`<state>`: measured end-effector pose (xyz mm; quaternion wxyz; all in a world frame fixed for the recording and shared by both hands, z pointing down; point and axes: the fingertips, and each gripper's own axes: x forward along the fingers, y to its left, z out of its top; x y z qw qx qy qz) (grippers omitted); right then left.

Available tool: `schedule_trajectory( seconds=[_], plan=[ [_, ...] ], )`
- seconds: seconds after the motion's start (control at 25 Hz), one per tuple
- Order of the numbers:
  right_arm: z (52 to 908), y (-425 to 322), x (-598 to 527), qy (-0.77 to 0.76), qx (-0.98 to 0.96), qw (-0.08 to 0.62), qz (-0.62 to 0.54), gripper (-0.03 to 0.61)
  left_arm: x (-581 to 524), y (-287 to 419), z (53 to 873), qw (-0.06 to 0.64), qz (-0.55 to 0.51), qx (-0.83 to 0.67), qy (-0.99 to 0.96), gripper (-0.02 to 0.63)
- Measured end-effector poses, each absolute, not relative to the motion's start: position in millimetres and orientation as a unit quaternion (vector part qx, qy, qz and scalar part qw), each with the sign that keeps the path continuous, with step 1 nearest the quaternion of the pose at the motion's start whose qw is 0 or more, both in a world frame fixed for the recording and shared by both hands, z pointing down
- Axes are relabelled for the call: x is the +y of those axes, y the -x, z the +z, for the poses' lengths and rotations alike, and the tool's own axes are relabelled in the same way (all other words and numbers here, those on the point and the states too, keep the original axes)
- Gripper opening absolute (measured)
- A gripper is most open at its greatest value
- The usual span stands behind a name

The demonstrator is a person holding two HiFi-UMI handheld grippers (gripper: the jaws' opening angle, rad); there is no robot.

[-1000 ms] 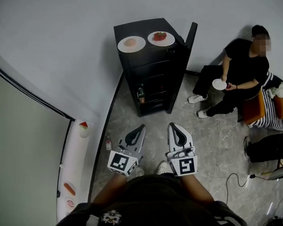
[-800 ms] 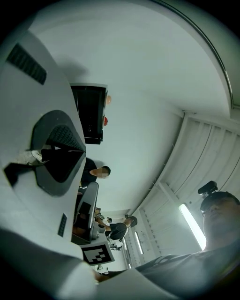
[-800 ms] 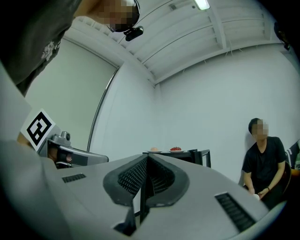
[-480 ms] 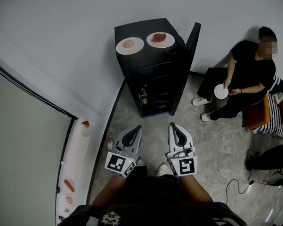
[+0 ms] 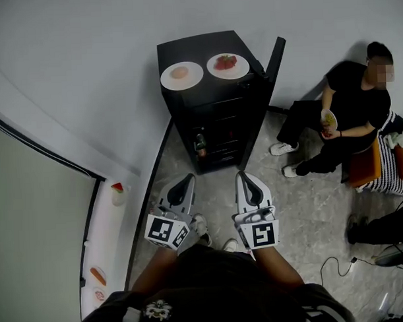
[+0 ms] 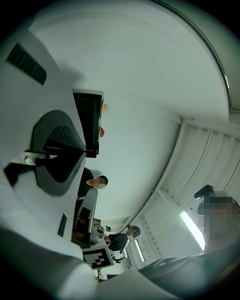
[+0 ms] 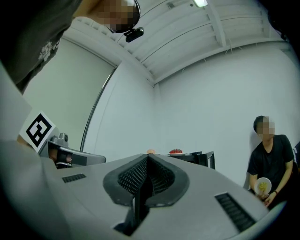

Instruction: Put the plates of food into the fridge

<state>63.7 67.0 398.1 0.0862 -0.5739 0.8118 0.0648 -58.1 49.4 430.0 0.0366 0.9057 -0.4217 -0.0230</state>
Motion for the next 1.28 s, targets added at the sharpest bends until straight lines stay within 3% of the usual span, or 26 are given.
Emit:
schedule_trajectory(
  seconds=[1.28],
  plan=[
    [375.6, 9.6, -60.7, 0.598, 0.792, 0.040, 0.116, 0.023, -93.6, 89.2, 408.1, 0.037, -0.080, -0.319, -0.944, 0.023]
  ],
)
